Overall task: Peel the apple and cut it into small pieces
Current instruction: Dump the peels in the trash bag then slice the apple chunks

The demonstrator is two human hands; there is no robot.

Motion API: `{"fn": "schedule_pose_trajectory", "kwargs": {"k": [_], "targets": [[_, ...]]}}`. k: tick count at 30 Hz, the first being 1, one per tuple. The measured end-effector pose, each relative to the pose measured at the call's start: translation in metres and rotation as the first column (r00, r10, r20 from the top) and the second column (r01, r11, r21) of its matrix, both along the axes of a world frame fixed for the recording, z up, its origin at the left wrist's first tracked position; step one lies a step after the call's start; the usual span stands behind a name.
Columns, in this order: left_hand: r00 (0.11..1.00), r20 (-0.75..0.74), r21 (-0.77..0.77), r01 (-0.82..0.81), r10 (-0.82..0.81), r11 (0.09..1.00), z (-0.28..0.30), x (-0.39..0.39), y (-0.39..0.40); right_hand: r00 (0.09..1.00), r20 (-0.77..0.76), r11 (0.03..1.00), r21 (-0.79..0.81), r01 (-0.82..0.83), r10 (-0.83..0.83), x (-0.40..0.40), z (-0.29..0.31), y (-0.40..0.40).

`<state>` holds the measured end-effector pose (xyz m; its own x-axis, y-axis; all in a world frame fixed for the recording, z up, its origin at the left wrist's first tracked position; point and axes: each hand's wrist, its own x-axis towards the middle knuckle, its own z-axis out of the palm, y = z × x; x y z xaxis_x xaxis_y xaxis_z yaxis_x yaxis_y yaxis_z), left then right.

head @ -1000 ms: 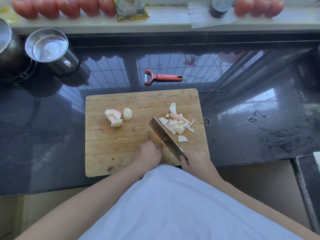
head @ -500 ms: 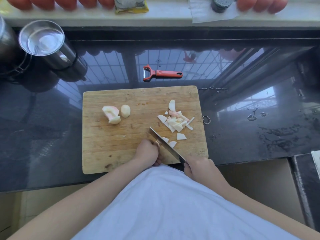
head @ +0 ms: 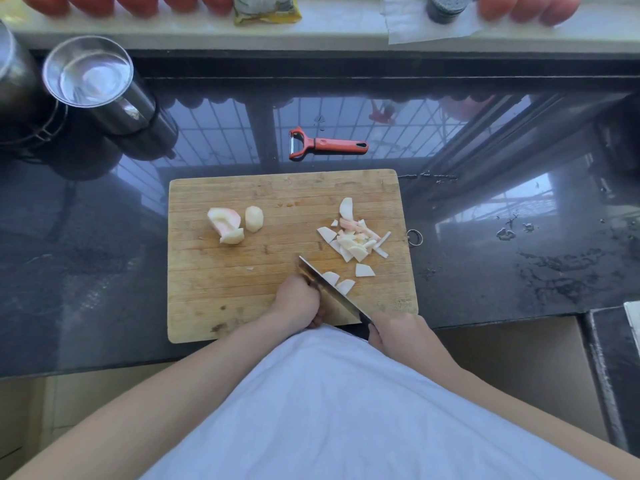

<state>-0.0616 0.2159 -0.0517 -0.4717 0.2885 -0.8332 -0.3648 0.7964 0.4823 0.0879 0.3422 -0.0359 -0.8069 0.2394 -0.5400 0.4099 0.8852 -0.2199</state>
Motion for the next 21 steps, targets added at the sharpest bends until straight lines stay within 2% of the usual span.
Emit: {"fn": "schedule_pose_trajectory", "kwargs": {"k": [3, 6, 9, 16, 21], "targets": [[0.999, -0.018, -0.016, 0.026, -0.026, 1.000, -0.001, -0.001, 0.000, 1.000, -0.008, 1.000, -0.010, 0.002, -0.002, -0.019, -0.009, -0.007], [0.998, -0.036, -0.029, 0.053, -0.054, 0.998, -0.002, -0.001, -0.001, 0.985, -0.161, 0.996, -0.071, 0.058, -0.068, -0.034, -0.012, -0.016], [0.990, -0.074, -0.047, 0.116, -0.119, 0.992, -0.003, -0.003, -0.001, 0.961, -0.251, 0.988, -0.130, 0.087, -0.118, -0.026, -0.009, -0.013], [0.979, -0.124, -0.060, 0.152, -0.159, 0.987, 0.000, -0.001, 0.000, 0.952, -0.291, 0.991, -0.122, 0.063, -0.096, -0.001, -0.002, -0.006], [0.976, -0.146, -0.048, 0.157, -0.163, 0.986, -0.006, 0.000, -0.001, 0.973, -0.220, 0.995, -0.086, 0.046, -0.064, 0.006, 0.005, -0.002]]}}
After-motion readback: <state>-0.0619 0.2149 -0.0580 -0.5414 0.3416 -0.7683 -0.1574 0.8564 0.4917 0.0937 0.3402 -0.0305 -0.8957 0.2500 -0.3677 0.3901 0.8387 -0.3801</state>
